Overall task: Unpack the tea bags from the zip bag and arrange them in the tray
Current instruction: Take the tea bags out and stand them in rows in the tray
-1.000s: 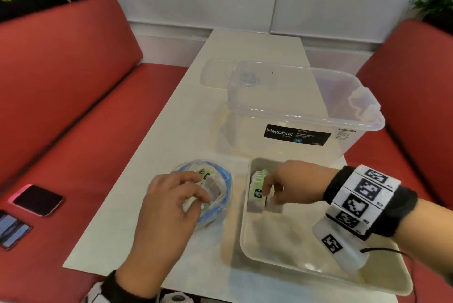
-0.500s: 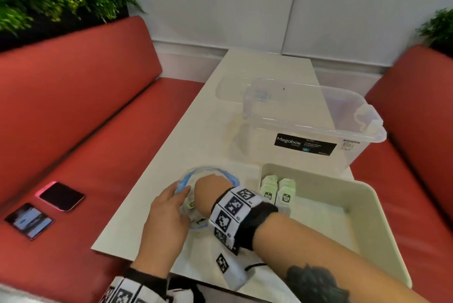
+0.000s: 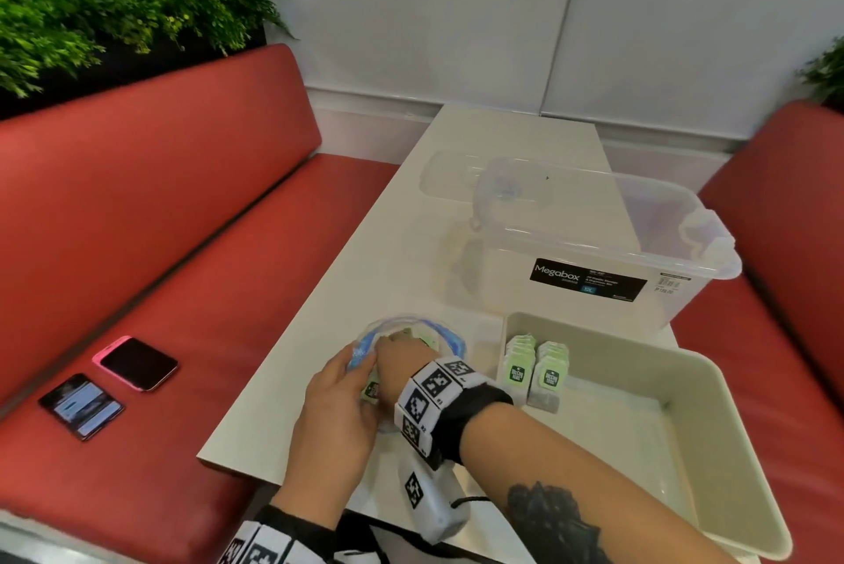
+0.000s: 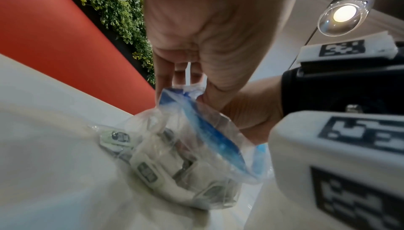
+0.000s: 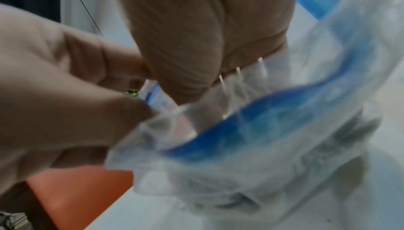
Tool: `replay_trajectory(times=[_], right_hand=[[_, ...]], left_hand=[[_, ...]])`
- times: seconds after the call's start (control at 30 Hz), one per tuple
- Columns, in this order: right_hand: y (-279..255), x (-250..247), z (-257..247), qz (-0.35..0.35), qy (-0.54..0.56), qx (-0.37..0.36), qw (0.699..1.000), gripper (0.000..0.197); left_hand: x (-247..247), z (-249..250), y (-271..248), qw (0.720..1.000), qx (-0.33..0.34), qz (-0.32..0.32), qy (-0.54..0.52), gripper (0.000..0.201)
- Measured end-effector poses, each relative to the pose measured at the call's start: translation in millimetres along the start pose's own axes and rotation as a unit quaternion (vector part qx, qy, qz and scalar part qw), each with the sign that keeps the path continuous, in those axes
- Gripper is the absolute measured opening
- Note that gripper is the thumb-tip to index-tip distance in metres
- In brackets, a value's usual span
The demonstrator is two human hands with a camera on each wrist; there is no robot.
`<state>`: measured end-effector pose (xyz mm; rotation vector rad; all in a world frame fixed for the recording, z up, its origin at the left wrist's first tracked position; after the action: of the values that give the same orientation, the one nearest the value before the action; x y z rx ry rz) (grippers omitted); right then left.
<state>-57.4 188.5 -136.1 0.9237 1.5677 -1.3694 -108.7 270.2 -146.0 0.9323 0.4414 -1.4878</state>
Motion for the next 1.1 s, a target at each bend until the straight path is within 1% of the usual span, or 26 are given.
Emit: replay_trajectory(times=[0.07,0.17,0.23,0.3,0.33,0.4,0.53,0.67,0.77,0.83,0.87,0.97,1.03,1.1], right_hand=[[0,2,2,0.003,-0.013,-0.003,1.0,0.043],[3,3,5,-0.011,0.024,0.012,1.0,0.034],[7,4,6,-0.035,0.051,0.026,0.998,0.033],[9,6,7,-0.062,0.054,0.032,0.996,0.037],[9,5,8,-0.059,0.066,0.033,0.996,0.037],[7,-1,8,-0.029,0.091,0.03,0.995,0.032],[3,-6,5,0.0,0.082,0.004,0.997,0.027],[-1,-22,10,0.003,0.069,-0.054,0.996,0.025],[-4,-37,24,0.025,0.137,-0.069,0.988,0.027],[-3,-42,35,0.031,0.209,-0.062,0.976,0.027],[-2,-43,40,0.025,0.26,-0.057,0.963,0.028],[-2,-46,50,0.002,0.401,-0.045,0.915,0.032],[-3,-48,53,-0.014,0.445,-0.043,0.894,0.03],[-5,-53,54,-0.02,0.476,-0.042,0.878,0.027]], left_hand=[[1,0,0,1.0,0.001,0.0,-0.004,0.063],[2,-1,1,1.0,0.005,0.002,-0.009,0.065],[1,-1,1,1.0,0.001,0.005,-0.007,0.065],[-1,1,2,1.0,0.004,0.009,-0.009,0.062],[-2,2,2,1.0,0.007,0.01,-0.01,0.062],[-3,4,3,1.0,0.007,0.009,-0.011,0.062],[-8,1,6,1.0,0.005,0.013,-0.002,0.061],[-10,-5,8,1.0,0.002,0.015,-0.01,0.055],[-13,-4,10,0.999,-0.002,0.021,-0.032,0.05],[-16,-3,12,0.998,-0.003,0.029,-0.052,0.045],[-16,-3,13,0.998,-0.005,0.028,-0.061,0.043],[-19,0,15,0.996,-0.013,0.033,-0.087,0.041],[-25,4,15,0.992,-0.016,0.063,-0.112,0.042],[-36,9,14,0.981,-0.016,0.119,-0.151,0.043]])
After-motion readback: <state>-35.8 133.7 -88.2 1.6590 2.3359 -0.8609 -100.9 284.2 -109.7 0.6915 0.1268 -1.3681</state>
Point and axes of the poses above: each hand's wrist, its own y-axis towards the middle knuckle, its own x-axis out of the palm, z = x × y, the point moved 7 cm from there along y, towards the middle knuckle, and after that the axes turned 9 degrees about x, right-handed, at the moved point
